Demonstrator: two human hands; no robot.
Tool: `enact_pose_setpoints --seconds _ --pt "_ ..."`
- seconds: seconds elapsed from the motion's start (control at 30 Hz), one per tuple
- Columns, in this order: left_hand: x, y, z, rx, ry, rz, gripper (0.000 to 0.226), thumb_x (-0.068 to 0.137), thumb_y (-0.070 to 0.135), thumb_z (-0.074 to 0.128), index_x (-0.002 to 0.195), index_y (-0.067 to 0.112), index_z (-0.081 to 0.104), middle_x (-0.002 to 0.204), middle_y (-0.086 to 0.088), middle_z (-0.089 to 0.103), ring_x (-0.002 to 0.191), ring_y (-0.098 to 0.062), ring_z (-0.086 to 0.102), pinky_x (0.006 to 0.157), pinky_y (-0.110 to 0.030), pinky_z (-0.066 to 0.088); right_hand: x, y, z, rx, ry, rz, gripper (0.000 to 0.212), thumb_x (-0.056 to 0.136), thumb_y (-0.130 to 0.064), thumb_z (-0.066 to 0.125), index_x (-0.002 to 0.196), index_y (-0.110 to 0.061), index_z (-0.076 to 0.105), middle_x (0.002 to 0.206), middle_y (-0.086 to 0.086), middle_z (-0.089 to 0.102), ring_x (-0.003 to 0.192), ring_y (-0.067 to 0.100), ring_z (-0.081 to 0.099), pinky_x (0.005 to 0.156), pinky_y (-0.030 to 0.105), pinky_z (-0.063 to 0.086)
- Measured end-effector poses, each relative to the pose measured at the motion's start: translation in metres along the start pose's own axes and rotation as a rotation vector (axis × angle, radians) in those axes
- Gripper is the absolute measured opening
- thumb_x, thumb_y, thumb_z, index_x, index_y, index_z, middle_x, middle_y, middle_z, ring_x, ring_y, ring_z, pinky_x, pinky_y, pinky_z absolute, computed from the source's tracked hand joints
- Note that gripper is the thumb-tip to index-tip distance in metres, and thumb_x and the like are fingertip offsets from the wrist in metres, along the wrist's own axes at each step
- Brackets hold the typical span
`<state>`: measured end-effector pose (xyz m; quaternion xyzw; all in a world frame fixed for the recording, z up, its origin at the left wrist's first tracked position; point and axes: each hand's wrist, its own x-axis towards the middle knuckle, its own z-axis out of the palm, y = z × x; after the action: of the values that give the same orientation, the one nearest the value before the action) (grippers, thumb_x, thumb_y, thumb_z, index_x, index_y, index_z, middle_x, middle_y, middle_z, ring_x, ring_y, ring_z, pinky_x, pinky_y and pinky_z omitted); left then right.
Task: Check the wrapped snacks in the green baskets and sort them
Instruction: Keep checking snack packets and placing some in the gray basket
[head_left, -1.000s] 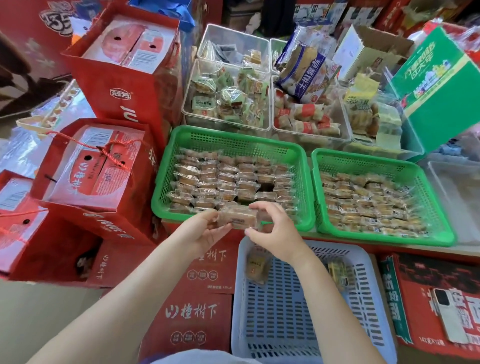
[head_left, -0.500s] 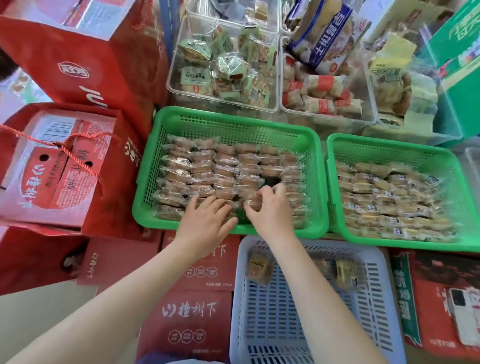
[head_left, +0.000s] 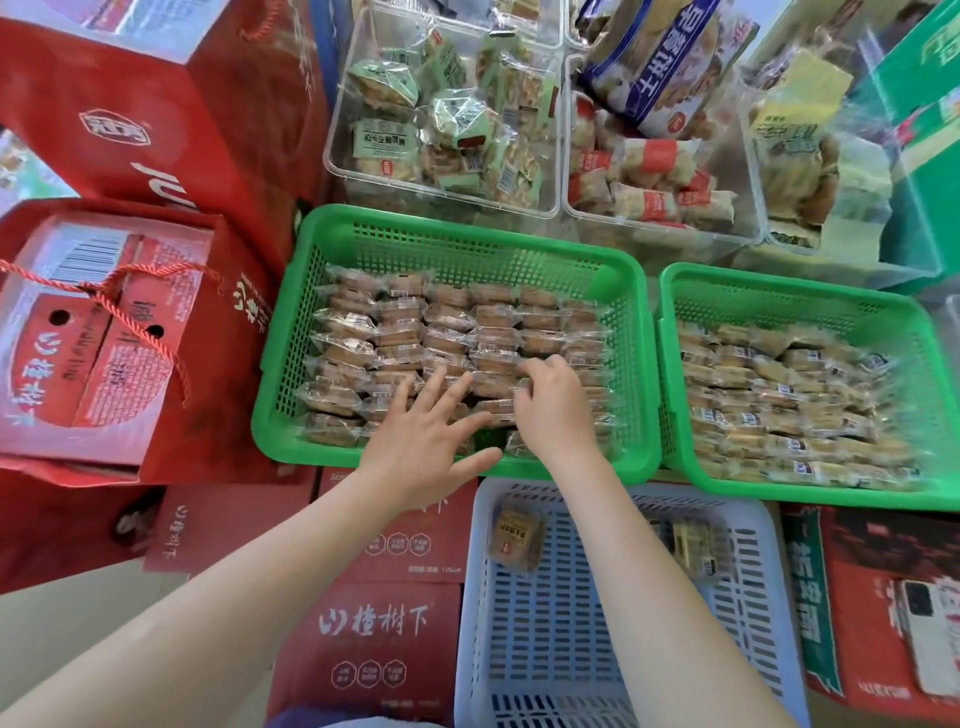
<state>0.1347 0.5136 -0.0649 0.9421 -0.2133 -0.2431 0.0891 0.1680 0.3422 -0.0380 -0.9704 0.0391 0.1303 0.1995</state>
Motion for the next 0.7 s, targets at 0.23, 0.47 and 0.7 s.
enact_pose_setpoints --seconds 0.23,0.47,0.7 --pt "0.001 0.002 -0.002 0.007 -0.033 -0.02 0.077 0.093 0.08 0.007 0.159 0.042 0.019 0.169 0.003 -0.016 0.154 -0.025 -0.02 0.123 -0.055 -0.012 0.013 0.005 0.014 -0.032 -0.013 0.069 0.028 0.099 -0.016 0.059 0.126 -0.006 0.059 0.122 0.013 0.053 0.112 0.033 0.055 0.088 0.04 0.049" --pt "0.0 0.004 -0.003 0.021 -0.047 -0.029 0.078 0.091 0.081 0.004 0.159 0.043 0.016 0.169 0.002 -0.015 0.154 -0.024 -0.021 0.123 -0.054 -0.011 0.023 -0.005 0.014 -0.092 -0.072 0.107 0.024 0.097 -0.016 0.063 0.117 -0.004 0.058 0.128 0.014 0.045 0.121 0.033 0.048 0.099 0.039 0.045" --pt "0.001 0.003 -0.001 0.02 -0.035 -0.03 0.079 0.09 0.081 0.003 0.158 0.045 0.019 0.169 0.001 -0.014 0.155 -0.025 -0.019 0.123 -0.056 -0.008 0.024 -0.015 0.008 -0.161 -0.083 0.111 0.013 0.095 -0.002 0.059 0.106 0.001 0.064 0.125 0.018 0.049 0.12 0.035 0.048 0.096 0.038 0.045"
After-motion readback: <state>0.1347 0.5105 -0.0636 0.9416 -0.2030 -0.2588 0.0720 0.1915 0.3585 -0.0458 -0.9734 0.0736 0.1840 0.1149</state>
